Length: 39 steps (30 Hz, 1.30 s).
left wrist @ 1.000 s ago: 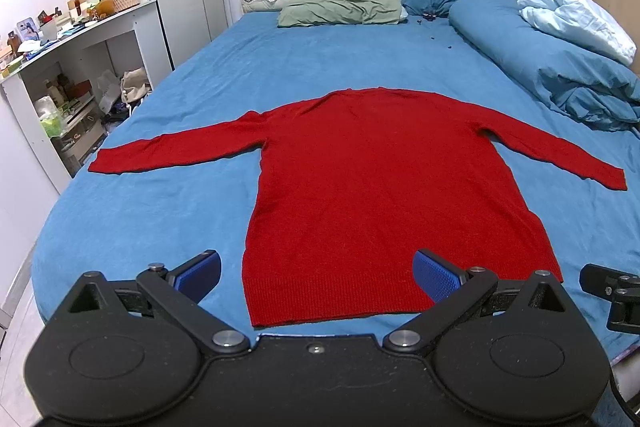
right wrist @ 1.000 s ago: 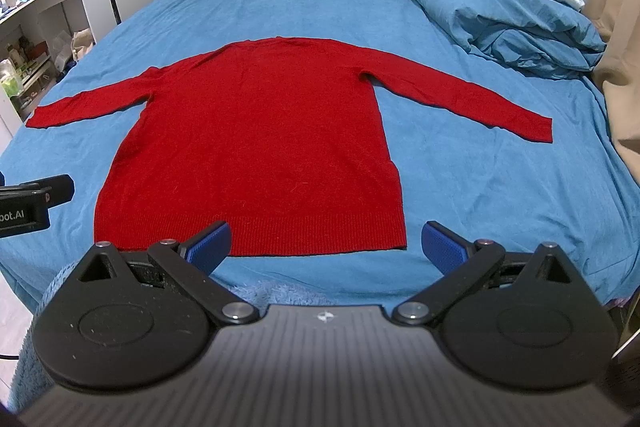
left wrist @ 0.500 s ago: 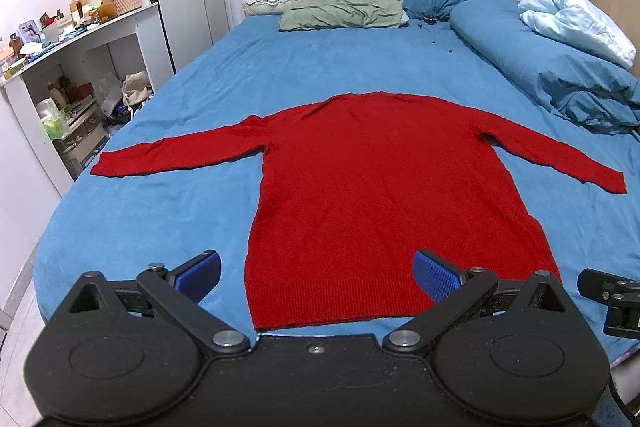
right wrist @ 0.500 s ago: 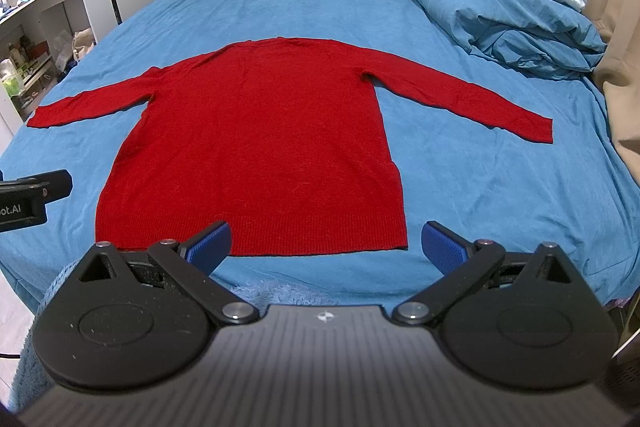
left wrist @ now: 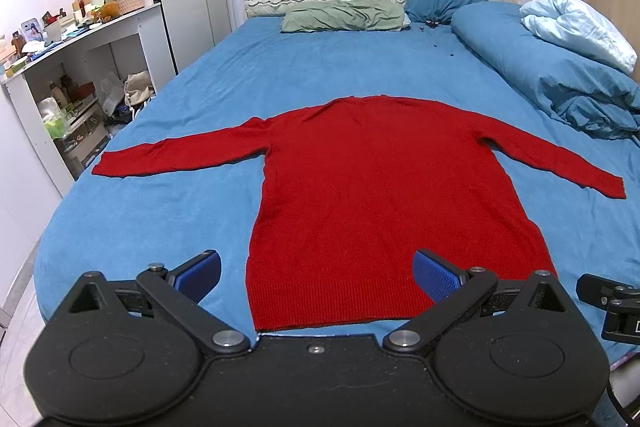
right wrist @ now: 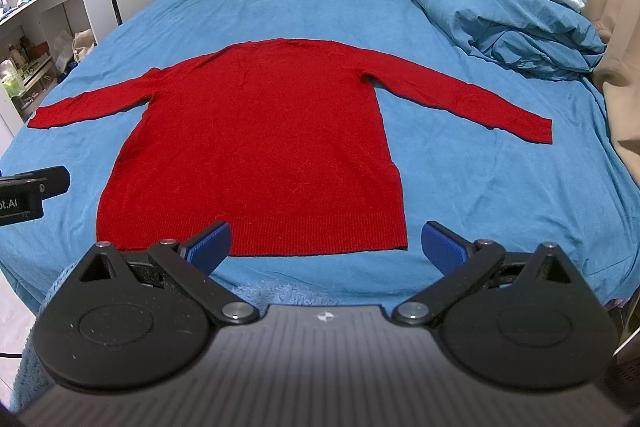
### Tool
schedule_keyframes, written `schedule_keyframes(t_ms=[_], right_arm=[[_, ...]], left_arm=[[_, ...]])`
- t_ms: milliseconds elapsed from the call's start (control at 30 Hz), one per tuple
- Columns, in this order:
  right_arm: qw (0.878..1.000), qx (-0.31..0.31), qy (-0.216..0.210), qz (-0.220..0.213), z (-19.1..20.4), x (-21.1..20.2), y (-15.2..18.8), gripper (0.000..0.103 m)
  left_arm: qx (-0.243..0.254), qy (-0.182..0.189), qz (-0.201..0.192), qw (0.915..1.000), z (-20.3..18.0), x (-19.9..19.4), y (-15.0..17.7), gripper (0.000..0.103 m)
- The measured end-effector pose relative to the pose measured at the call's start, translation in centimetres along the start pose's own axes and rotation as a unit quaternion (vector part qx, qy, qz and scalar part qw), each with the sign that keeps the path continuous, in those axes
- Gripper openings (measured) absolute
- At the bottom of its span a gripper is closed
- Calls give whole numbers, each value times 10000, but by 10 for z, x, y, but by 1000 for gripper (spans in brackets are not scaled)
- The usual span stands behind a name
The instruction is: Fold small clothes
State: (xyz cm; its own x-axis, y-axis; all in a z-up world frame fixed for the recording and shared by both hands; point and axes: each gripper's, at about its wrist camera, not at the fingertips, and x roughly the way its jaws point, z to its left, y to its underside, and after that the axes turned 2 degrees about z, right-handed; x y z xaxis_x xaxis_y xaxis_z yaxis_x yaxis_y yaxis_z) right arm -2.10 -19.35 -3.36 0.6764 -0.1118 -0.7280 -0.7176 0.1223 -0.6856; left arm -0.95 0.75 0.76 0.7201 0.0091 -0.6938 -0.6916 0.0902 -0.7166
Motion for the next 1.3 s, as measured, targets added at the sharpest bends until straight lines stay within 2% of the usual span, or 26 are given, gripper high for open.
schedule_keyframes(t_ms=[200,333,533,667,833,1000,1100,1300], right_arm=[[10000,-21,-2,-45,2,-3,-3,103],[9999,36,-38,-122,-1,-12,-10,103],[9983,430,37,-398,-30,-26,-33,103],[9950,807,51,-585,-67,-21,-60,103],[9899,1163,297,-758,-121,13,-91,103],[9842,1501,622,-710,-176,83,-106,103],[9764,1912,661,-761,-212,131,-101,103],[9480,2985,813,-745,-290,225,-87,103]], left_arm=[[-3,-31,-42,10000,0,-4,-2,103],[27,-117,-210,9997,4,-11,-13,103],[265,-161,-747,9967,5,-16,-69,103],[539,-116,-1021,9932,-9,1,-117,103],[801,265,-1028,9911,-47,55,-172,103],[432,855,-622,9935,-84,137,-200,103],[244,809,-411,9956,-104,194,-202,103],[120,637,-7,9979,-125,292,-190,103]])
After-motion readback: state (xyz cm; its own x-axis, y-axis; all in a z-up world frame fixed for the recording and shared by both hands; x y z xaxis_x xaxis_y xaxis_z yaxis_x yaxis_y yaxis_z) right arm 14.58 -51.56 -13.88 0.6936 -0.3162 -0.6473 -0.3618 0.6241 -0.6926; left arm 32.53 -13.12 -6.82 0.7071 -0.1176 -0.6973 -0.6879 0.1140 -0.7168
